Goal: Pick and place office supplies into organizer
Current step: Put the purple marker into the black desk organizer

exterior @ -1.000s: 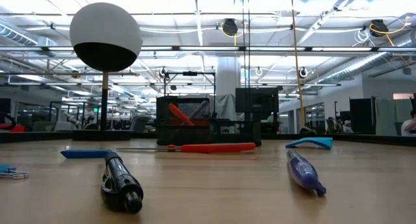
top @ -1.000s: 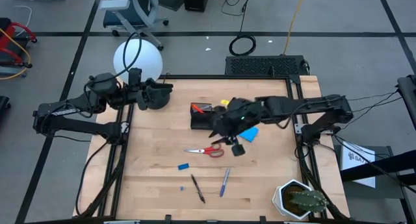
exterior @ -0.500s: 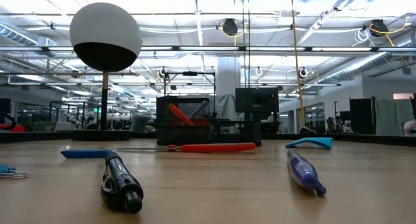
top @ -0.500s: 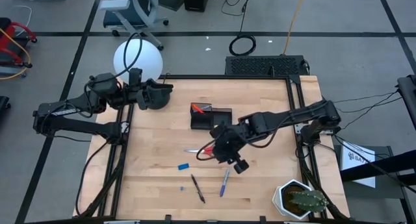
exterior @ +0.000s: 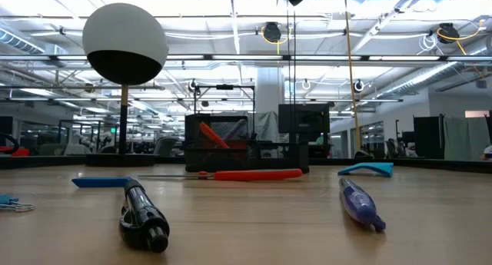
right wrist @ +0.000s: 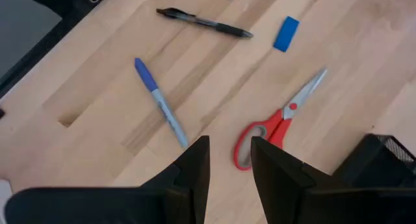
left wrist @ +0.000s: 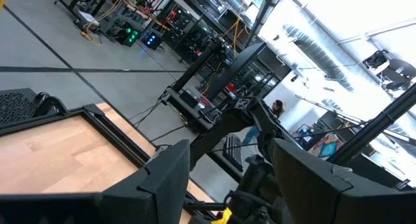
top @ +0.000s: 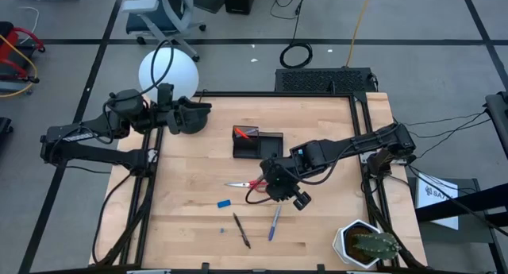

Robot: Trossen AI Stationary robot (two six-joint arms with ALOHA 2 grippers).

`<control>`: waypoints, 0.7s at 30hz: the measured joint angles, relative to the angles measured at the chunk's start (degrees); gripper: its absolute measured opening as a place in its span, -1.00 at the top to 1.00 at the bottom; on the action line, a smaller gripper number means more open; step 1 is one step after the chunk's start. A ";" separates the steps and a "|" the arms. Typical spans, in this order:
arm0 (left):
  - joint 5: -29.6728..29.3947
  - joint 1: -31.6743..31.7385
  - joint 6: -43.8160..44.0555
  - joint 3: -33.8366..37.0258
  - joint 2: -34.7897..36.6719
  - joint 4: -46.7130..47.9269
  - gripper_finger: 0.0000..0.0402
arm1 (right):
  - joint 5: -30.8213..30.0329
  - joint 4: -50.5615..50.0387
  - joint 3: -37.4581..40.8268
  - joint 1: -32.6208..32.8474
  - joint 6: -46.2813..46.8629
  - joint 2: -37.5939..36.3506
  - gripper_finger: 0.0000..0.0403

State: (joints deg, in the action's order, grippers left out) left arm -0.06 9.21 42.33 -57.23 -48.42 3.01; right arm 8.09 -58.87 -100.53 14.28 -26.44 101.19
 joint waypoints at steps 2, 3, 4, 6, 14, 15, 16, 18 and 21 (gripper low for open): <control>0.01 0.01 -0.04 0.00 0.00 0.00 -0.10 | -1.92 0.26 0.00 0.63 -0.15 0.00 0.49; 0.00 0.02 0.01 0.00 0.00 0.00 -0.10 | -2.57 0.31 0.00 0.90 -0.45 0.00 0.49; 0.00 0.00 0.02 0.00 0.00 0.00 -0.10 | -3.48 0.28 0.00 1.08 -0.89 0.00 0.49; -0.02 0.00 -0.07 0.00 0.00 0.00 -0.10 | -5.20 0.30 0.00 1.32 -1.28 0.00 0.49; -0.02 0.02 0.02 0.00 0.00 0.00 -0.10 | -3.75 -2.60 0.00 2.78 -3.13 4.66 0.49; -0.02 0.02 -0.04 0.00 0.00 0.00 -0.10 | -3.09 -3.01 0.00 3.13 -4.01 5.48 0.49; -0.02 0.02 -0.07 0.00 0.00 0.00 -0.10 | -2.43 -3.06 0.00 3.43 -4.38 6.30 0.49; -0.02 0.01 0.01 0.00 0.00 0.00 -0.10 | -0.91 -2.75 0.00 3.72 -4.47 8.07 0.49; -0.02 0.02 -0.05 0.00 0.00 0.00 -0.10 | 0.98 -2.90 -0.13 3.89 -4.50 10.44 0.49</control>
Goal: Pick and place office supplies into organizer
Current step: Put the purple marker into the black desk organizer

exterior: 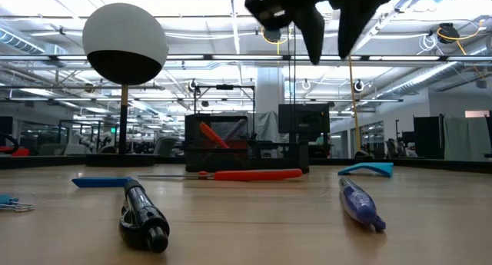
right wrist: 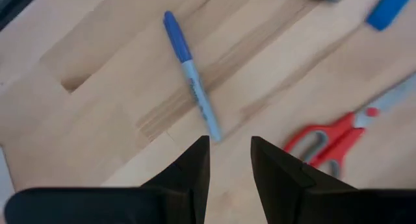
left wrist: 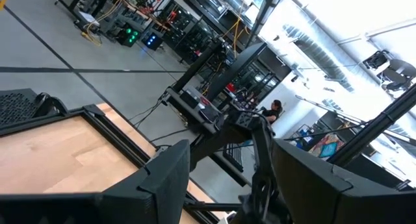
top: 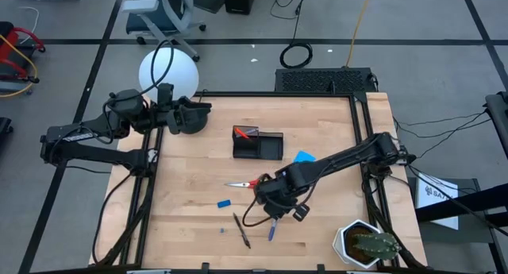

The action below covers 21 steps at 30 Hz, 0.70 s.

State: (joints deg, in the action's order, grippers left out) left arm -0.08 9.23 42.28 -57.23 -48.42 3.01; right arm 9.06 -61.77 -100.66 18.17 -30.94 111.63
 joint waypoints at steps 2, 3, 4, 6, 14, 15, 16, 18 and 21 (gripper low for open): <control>0.00 0.00 0.07 0.00 0.00 0.00 -0.10 | 0.17 -0.39 -0.85 0.06 -0.20 1.67 0.49; 0.00 -0.02 0.04 0.00 0.00 0.00 -0.10 | 0.24 -0.29 -1.29 0.07 -0.24 2.31 0.49; 0.00 0.00 -0.01 0.00 0.00 0.00 -0.10 | 0.24 -0.17 -1.74 0.07 -0.55 2.85 0.49; 0.00 0.00 0.06 0.00 0.00 0.00 -0.10 | 0.18 -0.26 -3.25 0.07 -1.46 3.88 0.49; 0.00 0.00 0.00 0.00 0.00 0.00 -0.10 | 0.02 -0.84 -5.87 0.06 -4.42 6.39 0.49; 0.00 -0.02 0.02 0.00 0.00 0.00 -0.10 | 0.02 -0.70 -5.59 0.09 -4.55 6.29 0.49; 0.00 0.00 0.04 0.00 0.00 -0.01 -0.10 | 0.03 -0.71 -5.38 0.16 -4.65 6.25 0.49; 0.00 -0.02 0.06 0.00 0.00 0.00 -0.10 | 0.02 -0.75 -4.95 0.34 -4.70 6.30 0.49; -0.02 0.00 0.05 0.00 0.00 0.00 -0.10 | -0.11 -0.68 -4.76 1.00 -4.41 6.38 0.49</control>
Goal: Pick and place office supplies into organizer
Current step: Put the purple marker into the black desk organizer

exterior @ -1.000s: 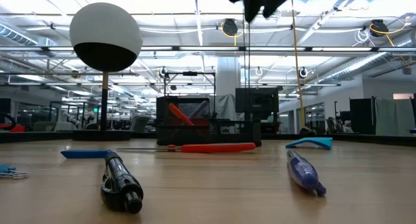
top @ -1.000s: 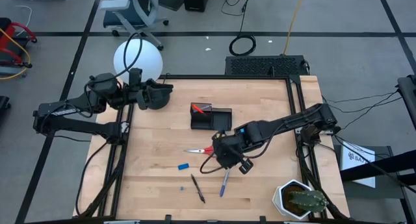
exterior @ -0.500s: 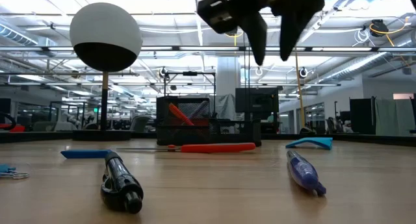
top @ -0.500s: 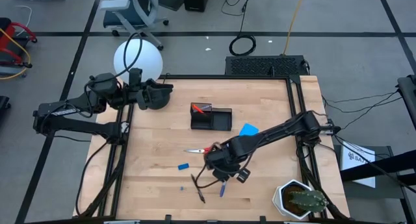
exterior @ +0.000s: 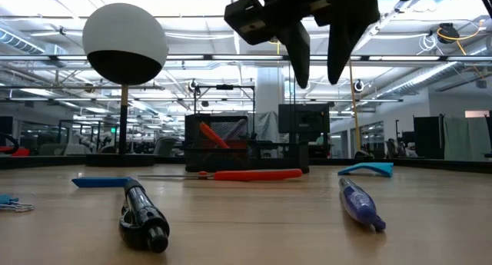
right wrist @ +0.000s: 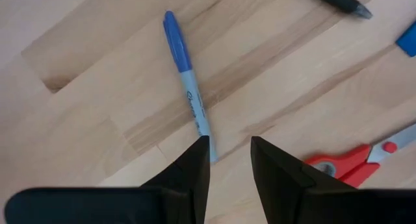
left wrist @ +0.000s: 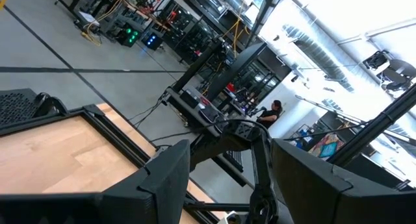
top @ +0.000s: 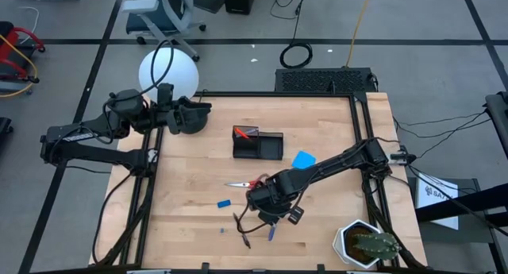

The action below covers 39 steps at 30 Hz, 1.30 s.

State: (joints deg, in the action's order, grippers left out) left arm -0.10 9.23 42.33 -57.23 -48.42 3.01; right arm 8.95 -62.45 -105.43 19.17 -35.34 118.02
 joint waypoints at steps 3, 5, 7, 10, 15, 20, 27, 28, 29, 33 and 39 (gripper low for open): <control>0.00 0.00 -0.05 0.00 0.00 0.00 -0.10 | 0.05 0.14 0.00 0.89 0.00 0.33 0.49; 0.00 -0.01 -0.01 0.00 0.00 -0.02 -0.10 | 0.01 -0.04 0.00 1.52 -0.30 1.12 0.49; 0.02 0.00 0.01 0.00 0.00 0.00 -0.10 | -0.51 -0.05 0.00 2.07 -0.49 2.12 0.49; 0.00 0.00 -0.02 0.00 0.00 0.00 -0.10 | -2.99 0.08 0.00 2.77 -0.51 3.63 0.49; 0.00 0.00 0.02 0.00 0.00 -0.02 -0.10 | -4.67 0.56 0.00 3.07 -0.45 5.70 0.49; 0.00 -0.01 0.02 0.00 0.00 -0.02 -0.10 | -4.41 0.98 -0.02 3.64 -2.32 6.61 0.49; 0.00 -0.02 -0.05 0.00 0.00 -0.02 -0.10 | -4.29 1.26 -0.02 4.11 -3.07 6.64 0.49; 0.00 -0.01 -0.02 0.00 0.00 -0.02 -0.10 | -4.29 1.36 -0.02 4.16 -3.13 6.64 0.49; 0.00 0.00 0.02 0.00 0.00 -0.02 -0.10 | -4.25 1.42 -0.02 4.17 -3.31 6.63 0.49; 0.00 0.00 -0.02 0.00 0.00 -0.02 -0.10 | -4.24 1.51 -0.02 4.47 -3.33 6.62 0.49; 0.00 0.00 0.02 0.00 0.00 -0.02 -0.10 | -4.22 5.01 1.92 4.75 -3.35 6.62 0.49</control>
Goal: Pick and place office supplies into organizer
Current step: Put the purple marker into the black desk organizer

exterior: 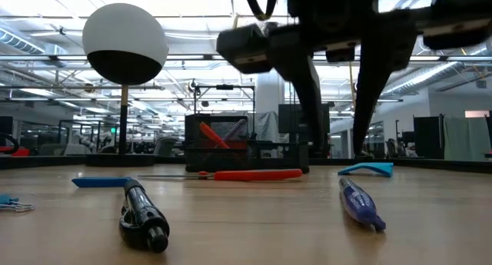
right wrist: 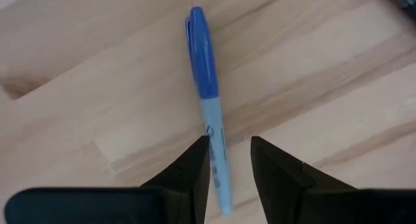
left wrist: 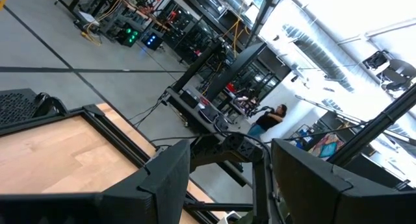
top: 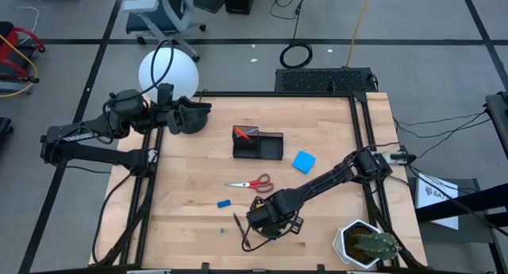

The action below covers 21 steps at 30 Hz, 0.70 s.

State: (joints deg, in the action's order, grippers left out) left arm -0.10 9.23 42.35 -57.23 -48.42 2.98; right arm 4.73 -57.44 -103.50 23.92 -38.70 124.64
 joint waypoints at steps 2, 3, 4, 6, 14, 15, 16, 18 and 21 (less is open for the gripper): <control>0.00 -0.01 -0.07 0.00 0.00 0.00 -0.10 | 0.02 1.16 1.27 0.15 0.00 0.00 0.49; 0.00 -0.01 -0.05 0.00 0.00 0.00 -0.10 | 0.02 1.59 1.99 0.18 -0.06 0.00 0.49; 0.00 -0.02 -0.04 0.00 0.00 0.00 -0.10 | 0.01 1.97 2.79 0.28 -0.11 0.00 0.49; 0.00 0.00 -0.07 0.00 0.00 0.00 -0.10 | 0.03 2.45 4.51 0.50 -0.06 0.00 0.49; 0.00 0.00 -0.02 0.00 0.00 0.00 -0.10 | 2.70 4.98 9.98 0.81 1.16 -0.44 0.49; 0.00 -0.01 0.00 0.00 0.00 0.00 -0.10 | 2.82 5.13 10.19 0.83 2.10 -0.42 0.49; 0.00 0.00 -0.04 0.00 0.00 0.02 -0.10 | 2.74 5.27 10.29 0.89 3.10 -0.42 0.50; 0.00 -0.02 -0.05 0.00 0.00 0.00 -0.10 | 2.81 6.00 10.30 0.90 4.87 -0.40 0.53; 0.00 0.00 -0.04 0.00 0.00 0.00 -0.10 | 2.85 6.90 10.34 0.88 6.83 -0.36 0.64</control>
State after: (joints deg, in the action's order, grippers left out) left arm -0.10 9.23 42.30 -57.23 -48.42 2.98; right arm 7.59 -50.54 -93.17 24.80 -31.87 124.28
